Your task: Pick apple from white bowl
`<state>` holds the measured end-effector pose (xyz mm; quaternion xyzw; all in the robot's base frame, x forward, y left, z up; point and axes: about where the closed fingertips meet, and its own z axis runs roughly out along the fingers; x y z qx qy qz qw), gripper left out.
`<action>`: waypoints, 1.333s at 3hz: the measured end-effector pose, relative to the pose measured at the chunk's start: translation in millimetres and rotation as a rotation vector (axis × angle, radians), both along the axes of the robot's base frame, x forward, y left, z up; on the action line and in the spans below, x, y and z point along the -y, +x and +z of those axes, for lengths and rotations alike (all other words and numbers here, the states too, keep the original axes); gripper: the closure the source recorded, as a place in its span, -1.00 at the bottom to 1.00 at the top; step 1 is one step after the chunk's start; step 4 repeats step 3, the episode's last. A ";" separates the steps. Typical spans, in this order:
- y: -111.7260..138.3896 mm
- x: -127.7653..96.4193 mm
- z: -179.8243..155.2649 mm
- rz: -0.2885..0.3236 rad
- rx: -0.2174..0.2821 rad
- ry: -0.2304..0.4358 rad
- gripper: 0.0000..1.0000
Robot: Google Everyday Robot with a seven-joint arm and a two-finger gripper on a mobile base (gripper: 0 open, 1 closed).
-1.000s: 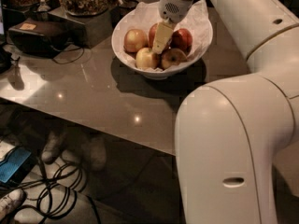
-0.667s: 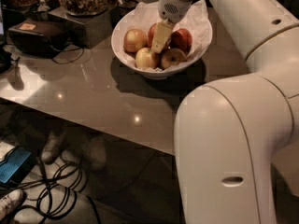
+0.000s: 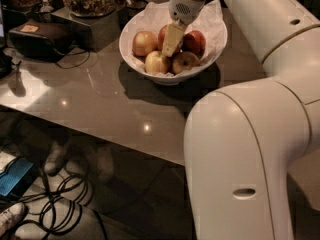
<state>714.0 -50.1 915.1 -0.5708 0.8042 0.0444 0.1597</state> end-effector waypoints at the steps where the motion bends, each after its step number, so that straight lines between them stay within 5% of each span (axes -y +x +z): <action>1: -23.2 4.8 27.0 0.078 0.062 0.045 1.00; 3: -108.7 -3.9 109.7 0.287 0.244 0.108 1.00; 4: -108.7 -3.9 109.7 0.287 0.244 0.108 1.00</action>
Offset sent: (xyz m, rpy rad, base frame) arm -0.1435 0.0024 0.1329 0.1506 -0.2549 0.3375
